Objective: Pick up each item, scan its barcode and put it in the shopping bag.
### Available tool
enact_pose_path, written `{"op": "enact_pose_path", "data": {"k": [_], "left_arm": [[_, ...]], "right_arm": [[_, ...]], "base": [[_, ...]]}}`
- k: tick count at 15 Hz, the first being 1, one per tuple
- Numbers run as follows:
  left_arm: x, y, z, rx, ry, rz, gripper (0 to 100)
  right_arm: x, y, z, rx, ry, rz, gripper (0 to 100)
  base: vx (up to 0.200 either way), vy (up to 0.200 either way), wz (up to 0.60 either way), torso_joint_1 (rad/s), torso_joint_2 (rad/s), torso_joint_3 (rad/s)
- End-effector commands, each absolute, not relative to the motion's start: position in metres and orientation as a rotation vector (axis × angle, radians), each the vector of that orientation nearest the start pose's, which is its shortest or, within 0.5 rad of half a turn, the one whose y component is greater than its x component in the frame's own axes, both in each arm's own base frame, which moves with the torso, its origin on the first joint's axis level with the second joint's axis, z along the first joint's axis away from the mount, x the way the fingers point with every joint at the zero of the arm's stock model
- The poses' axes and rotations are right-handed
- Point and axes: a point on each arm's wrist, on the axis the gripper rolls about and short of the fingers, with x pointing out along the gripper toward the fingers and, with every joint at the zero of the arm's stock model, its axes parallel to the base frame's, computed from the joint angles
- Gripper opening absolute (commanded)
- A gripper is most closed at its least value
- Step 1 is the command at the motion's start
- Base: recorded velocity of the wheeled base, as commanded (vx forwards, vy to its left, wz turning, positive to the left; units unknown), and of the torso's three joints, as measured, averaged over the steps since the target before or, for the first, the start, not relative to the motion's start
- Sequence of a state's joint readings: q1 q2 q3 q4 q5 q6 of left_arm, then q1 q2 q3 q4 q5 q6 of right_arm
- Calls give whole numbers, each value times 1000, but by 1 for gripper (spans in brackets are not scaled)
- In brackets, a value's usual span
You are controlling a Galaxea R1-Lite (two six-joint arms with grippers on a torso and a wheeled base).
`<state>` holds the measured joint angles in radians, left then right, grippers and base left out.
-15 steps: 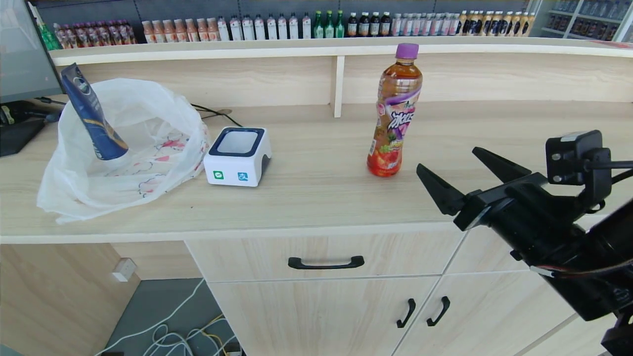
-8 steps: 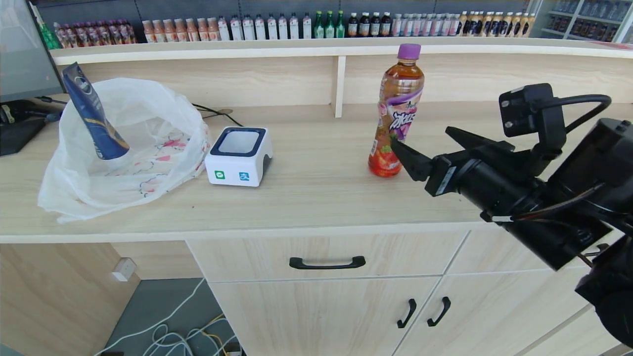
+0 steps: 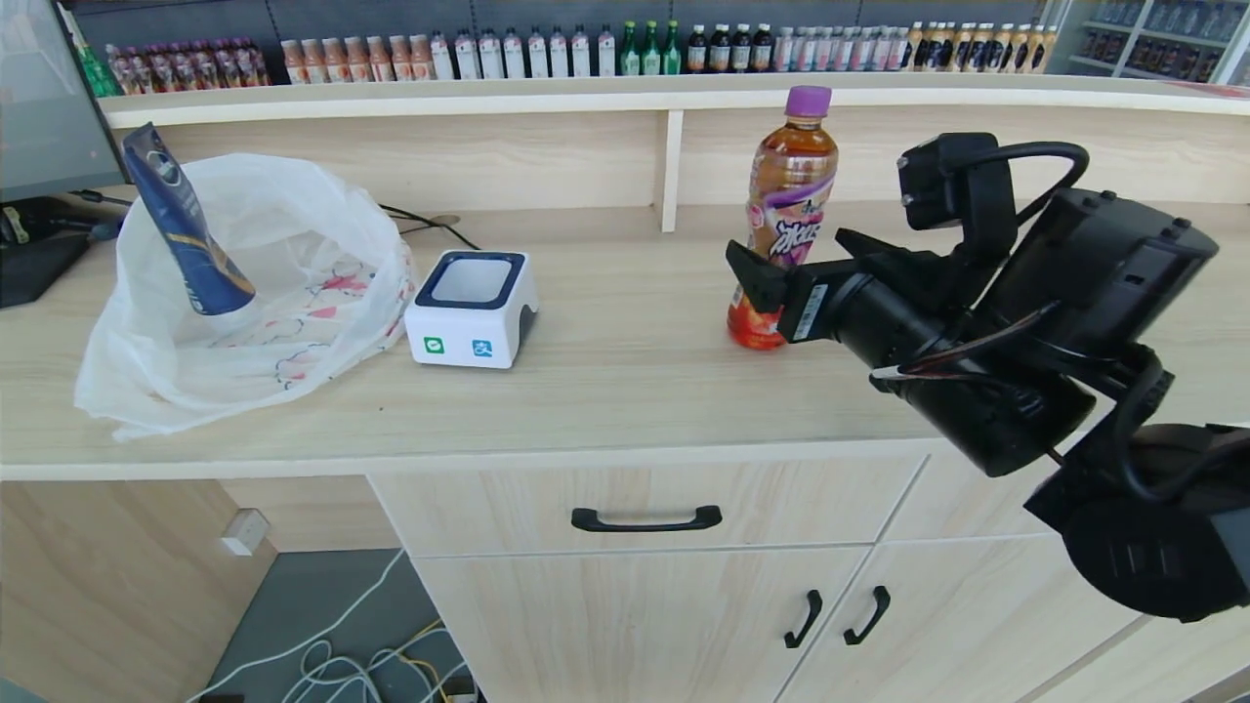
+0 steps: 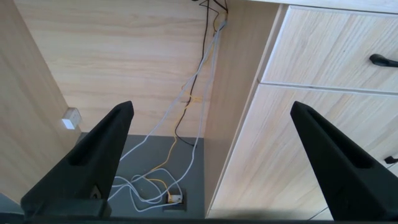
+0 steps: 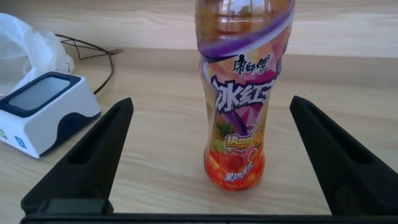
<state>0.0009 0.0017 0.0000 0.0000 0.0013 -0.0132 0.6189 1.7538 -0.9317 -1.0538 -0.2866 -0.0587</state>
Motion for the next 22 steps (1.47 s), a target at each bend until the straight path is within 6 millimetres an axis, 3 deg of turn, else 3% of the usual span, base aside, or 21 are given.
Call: {"op": "enact_pose_path", "data": {"k": [1, 6, 12, 22], "left_arm": [[-23, 0, 76, -14, 2, 3, 100], [-23, 0, 76, -14, 2, 3, 100], [-23, 0, 76, -14, 2, 3, 100], [-23, 0, 76, -14, 2, 3, 100]], "right_arm": [[281, 192, 237, 35, -204, 324, 100], [305, 199, 231, 25, -187, 305, 100], [335, 191, 238, 28, -206, 246, 100], [347, 197, 238, 41, -171, 251, 100]], "base": [[0, 0, 0, 0, 0, 0], [0, 0, 0, 0, 0, 0], [0, 0, 0, 0, 0, 0], [0, 0, 0, 0, 0, 0]]}}
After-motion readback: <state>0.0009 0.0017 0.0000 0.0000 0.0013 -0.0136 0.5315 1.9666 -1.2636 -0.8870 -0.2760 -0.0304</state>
